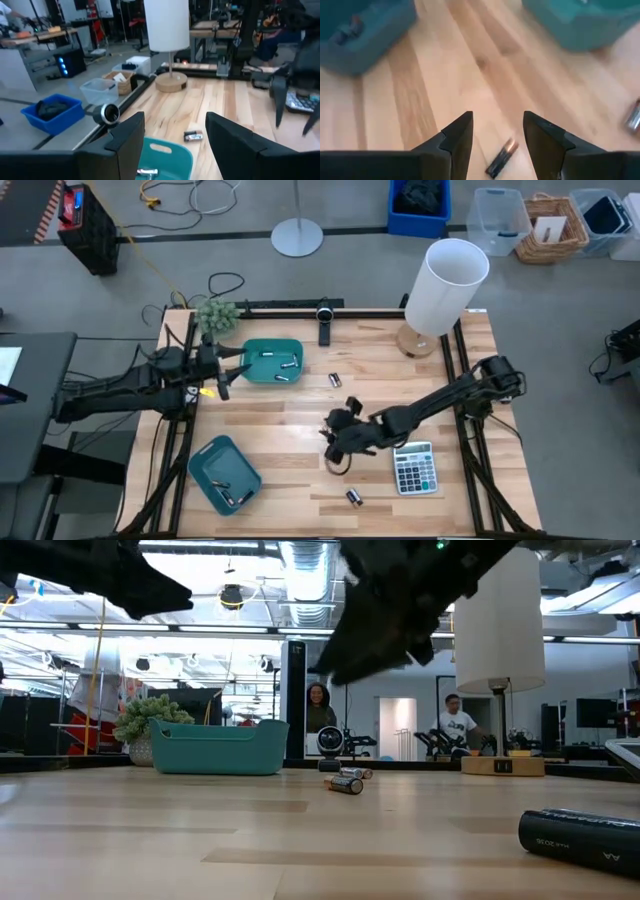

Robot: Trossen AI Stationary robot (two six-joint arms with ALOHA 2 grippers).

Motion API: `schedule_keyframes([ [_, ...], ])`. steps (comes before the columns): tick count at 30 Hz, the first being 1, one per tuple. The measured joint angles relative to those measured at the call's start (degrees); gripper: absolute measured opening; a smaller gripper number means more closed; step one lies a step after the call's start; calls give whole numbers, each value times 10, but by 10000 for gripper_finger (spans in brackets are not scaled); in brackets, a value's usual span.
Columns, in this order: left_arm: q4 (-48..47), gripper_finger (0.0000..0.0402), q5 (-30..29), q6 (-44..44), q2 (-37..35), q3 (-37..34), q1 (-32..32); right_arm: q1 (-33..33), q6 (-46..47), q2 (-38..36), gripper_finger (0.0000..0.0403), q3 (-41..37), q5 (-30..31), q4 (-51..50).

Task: Sort batteries
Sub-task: Put the middle black battery into the blue bin

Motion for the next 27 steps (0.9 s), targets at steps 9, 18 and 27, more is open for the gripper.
schedule_keyframes([
  [9, -10, 205, 3, 15, -9, 0, 0, 7, 109, 91, 192, 82, -4, -118],
  [18, 3, 205, 3, 23, -9, 0, 0, 0, 166, 126, 192, 106, 22, -174],
  [27, -18, 205, 4, 13, -8, 0, 0, -20, 165, 123, 192, 107, 20, -171],
])
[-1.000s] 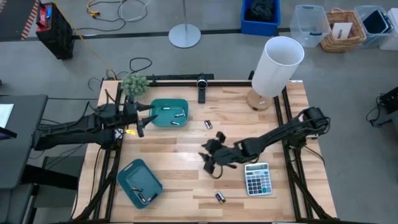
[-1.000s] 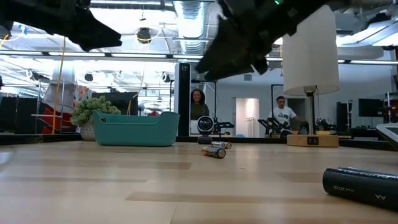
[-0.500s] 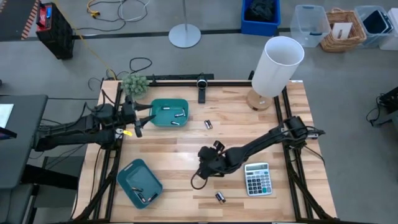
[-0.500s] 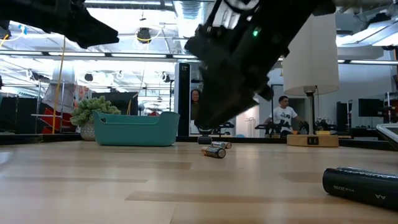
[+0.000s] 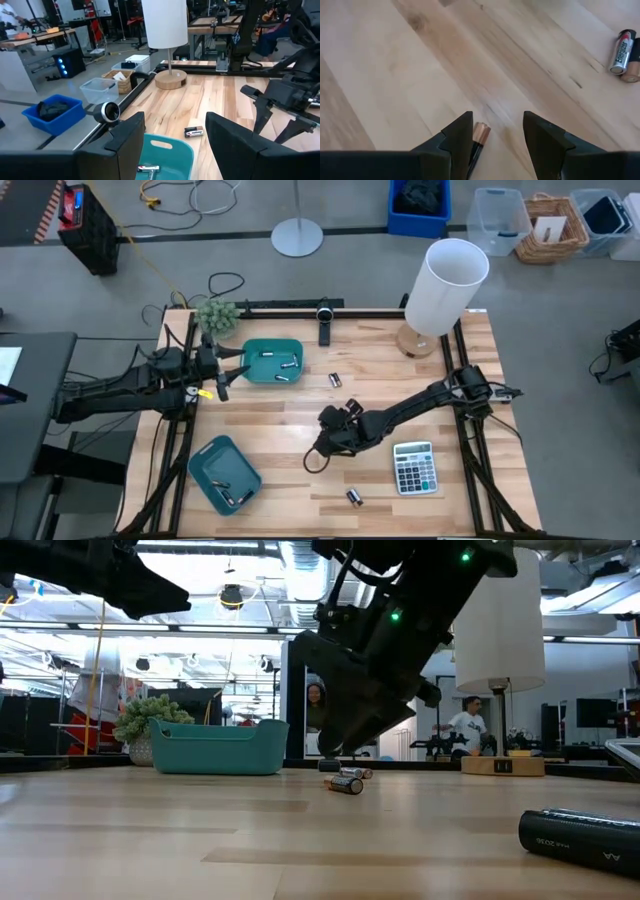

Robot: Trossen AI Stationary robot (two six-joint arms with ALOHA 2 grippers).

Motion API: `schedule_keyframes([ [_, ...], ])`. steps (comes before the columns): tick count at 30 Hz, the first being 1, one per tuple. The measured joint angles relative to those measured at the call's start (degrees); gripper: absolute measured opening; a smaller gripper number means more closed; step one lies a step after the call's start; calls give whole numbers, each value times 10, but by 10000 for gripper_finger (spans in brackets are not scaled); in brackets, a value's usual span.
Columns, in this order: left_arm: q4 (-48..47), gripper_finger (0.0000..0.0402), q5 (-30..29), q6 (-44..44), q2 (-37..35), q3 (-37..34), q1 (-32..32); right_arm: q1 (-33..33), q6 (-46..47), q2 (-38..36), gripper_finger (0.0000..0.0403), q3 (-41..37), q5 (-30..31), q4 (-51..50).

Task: Sort batteries
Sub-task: Put the middle black battery into the blue bin

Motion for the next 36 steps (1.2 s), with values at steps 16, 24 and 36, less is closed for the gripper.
schedule_keyframes([
  [16, 11, 205, 0, 11, 0, 0, 0, 14, 1, 1, 192, 0, -5, 1],
  [24, 10, 205, 0, 11, 0, 0, 0, 21, 3, 3, 192, -1, -5, 4],
  [36, 10, 205, 0, 12, 0, 0, 0, 22, 13, 3, 192, -1, -5, 7],
])
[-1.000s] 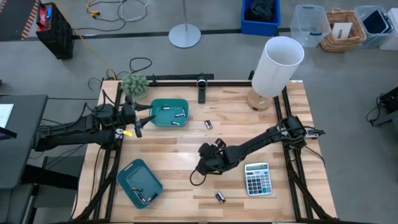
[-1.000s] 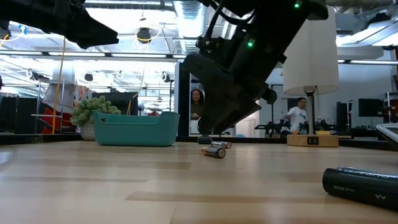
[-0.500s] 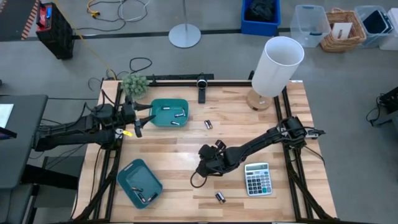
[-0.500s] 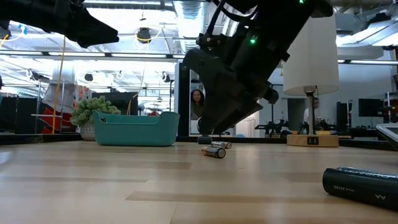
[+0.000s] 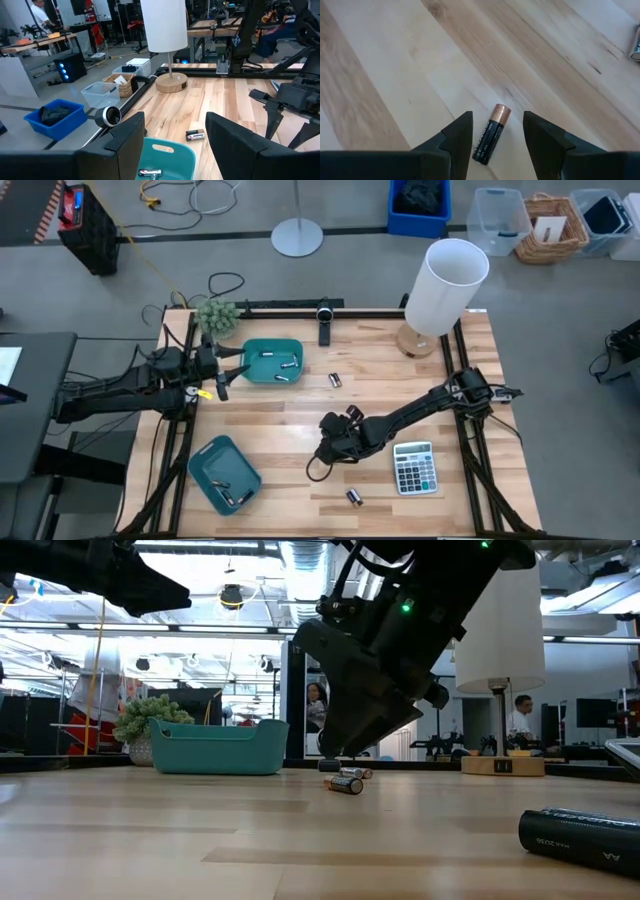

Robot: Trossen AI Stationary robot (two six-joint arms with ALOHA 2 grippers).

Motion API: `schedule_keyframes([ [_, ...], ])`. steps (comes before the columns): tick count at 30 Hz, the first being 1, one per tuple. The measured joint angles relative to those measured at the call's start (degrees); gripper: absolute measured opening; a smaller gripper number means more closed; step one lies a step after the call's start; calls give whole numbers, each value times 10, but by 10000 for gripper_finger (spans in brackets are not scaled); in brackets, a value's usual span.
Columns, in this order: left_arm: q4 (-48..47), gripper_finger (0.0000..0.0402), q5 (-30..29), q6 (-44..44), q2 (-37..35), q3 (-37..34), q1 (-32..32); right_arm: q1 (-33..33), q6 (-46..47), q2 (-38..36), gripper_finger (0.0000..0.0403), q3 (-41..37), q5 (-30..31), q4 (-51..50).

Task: Sort batteries
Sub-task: Put the middle black battery into the blue bin

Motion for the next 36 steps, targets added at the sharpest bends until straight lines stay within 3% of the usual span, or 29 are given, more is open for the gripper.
schedule_keyframes([
  [7, 0, 205, 0, 0, 0, 0, 0, 7, 10, 0, 192, 0, 2, 1],
  [22, 0, 206, 0, 0, 0, 0, 0, 29, 41, 43, 192, 2, 69, 32],
  [36, -1, 206, -1, 0, 0, 0, 0, 17, 32, 77, 185, 4, 50, 49],
])
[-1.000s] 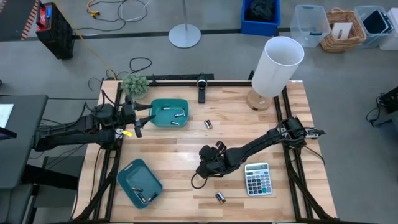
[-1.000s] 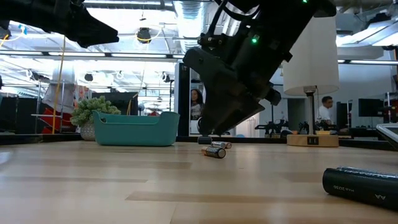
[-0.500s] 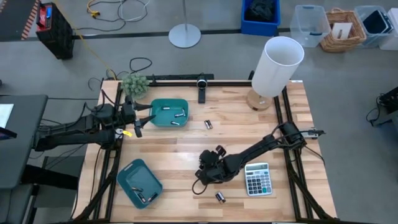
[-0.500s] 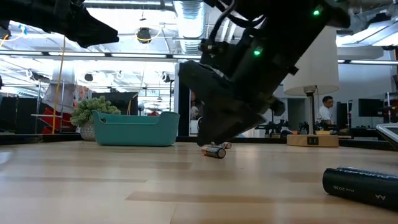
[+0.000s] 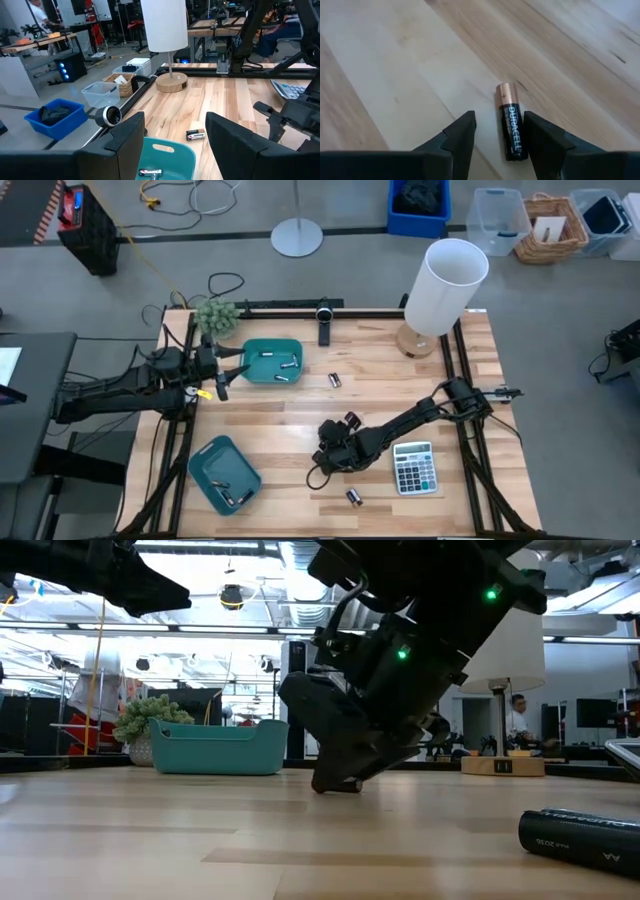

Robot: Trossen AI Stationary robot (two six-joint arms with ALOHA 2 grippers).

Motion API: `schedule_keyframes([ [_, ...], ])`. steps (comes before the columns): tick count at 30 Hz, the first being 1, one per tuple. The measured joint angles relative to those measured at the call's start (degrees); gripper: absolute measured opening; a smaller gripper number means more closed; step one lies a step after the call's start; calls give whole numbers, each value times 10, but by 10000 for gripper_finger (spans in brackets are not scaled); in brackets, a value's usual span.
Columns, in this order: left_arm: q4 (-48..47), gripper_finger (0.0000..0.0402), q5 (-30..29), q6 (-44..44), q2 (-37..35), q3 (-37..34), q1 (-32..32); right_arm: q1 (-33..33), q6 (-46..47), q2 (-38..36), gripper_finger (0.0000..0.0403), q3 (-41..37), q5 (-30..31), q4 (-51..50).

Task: Sort batteries
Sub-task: Put the middle black battery into the blue bin

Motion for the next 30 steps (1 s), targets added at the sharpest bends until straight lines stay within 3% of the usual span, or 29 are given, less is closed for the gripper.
schedule_keyframes([
  [4, 0, 206, 0, 0, 0, 0, 0, 0, -10, 0, 153, 0, -12, 4],
  [13, 0, 206, -2, 2, 0, 0, 0, 0, -35, 1, 35, 0, -22, 22],
  [21, 2, 206, -3, 3, 0, 0, 0, 0, -90, -6, 30, -3, -19, 66],
  [30, 2, 206, -5, -1, 0, 0, 0, -13, -272, -32, 30, -3, -42, 231],
])
